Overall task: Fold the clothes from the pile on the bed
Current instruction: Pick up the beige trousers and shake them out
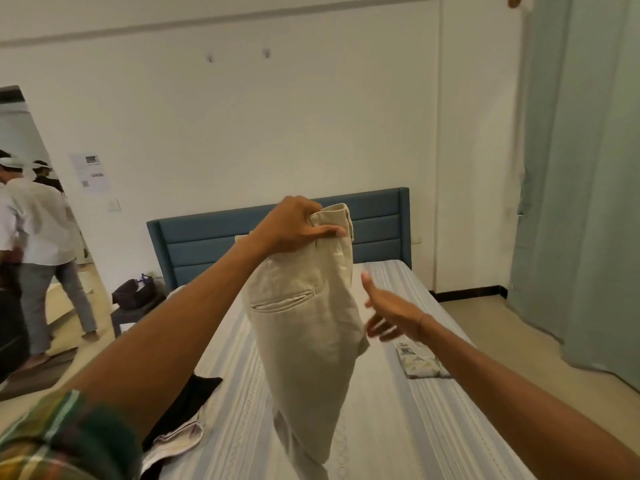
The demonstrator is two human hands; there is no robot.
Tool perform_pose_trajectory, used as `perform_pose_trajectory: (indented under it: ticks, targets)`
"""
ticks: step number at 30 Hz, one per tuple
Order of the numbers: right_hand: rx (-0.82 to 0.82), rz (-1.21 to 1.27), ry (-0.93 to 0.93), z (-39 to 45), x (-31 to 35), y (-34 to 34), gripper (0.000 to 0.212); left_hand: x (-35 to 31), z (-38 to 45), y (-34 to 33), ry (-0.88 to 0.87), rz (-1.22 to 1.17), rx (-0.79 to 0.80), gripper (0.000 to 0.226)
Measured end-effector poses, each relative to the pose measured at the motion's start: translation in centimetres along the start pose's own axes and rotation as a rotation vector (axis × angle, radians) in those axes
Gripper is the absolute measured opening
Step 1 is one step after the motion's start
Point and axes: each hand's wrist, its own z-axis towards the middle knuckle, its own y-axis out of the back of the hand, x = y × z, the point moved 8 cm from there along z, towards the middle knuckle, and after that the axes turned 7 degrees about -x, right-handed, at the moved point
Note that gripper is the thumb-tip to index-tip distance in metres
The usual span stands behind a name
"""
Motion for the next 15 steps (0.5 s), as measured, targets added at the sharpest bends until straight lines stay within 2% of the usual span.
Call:
perform_pose_trajectory:
  ticks: [1, 3, 5, 8, 11, 13, 15]
  targets:
    - [0.098, -0.005, -0.061, -0.1, -1.6, -1.3, 0.101, -0.4, 0.4, 0.5, -0.025, 0.017, -0.014, 0.047]
    - [0.244, 0.175, -0.102, -0.4, -2.8, -3.7, 0.100, -1.2, 1.3, 1.7, -0.055, 0.056, -0.033, 0.052]
    - [0.277, 0.385, -0.102, -0.3, -2.2, -4.9, 0.094, -1.8, 2.4, 2.9, -0.061, 0.079, -0.049, 0.054]
    - [0.294, 0.480, -0.100, -1.1, -0.8, -5.6, 0.092, -2.5, 3.6, 5.0, -0.074, 0.109, -0.078, 0.057]
    - [0.228, 0.674, 0.078, -1.5, 1.9, -4.6, 0.079, -3.3, 4.4, 6.5, -0.088, 0.152, -0.087, 0.060]
    - [0.080, 0.879, 0.192, -1.5, 3.5, -2.4, 0.067, -3.6, 4.6, 7.4, -0.093, 0.175, -0.095, 0.060]
    - [-0.025, 0.958, 0.262, -1.8, 4.6, -0.4, 0.064, -4.2, 4.7, 8.6, -0.093, 0.199, -0.127, 0.060]
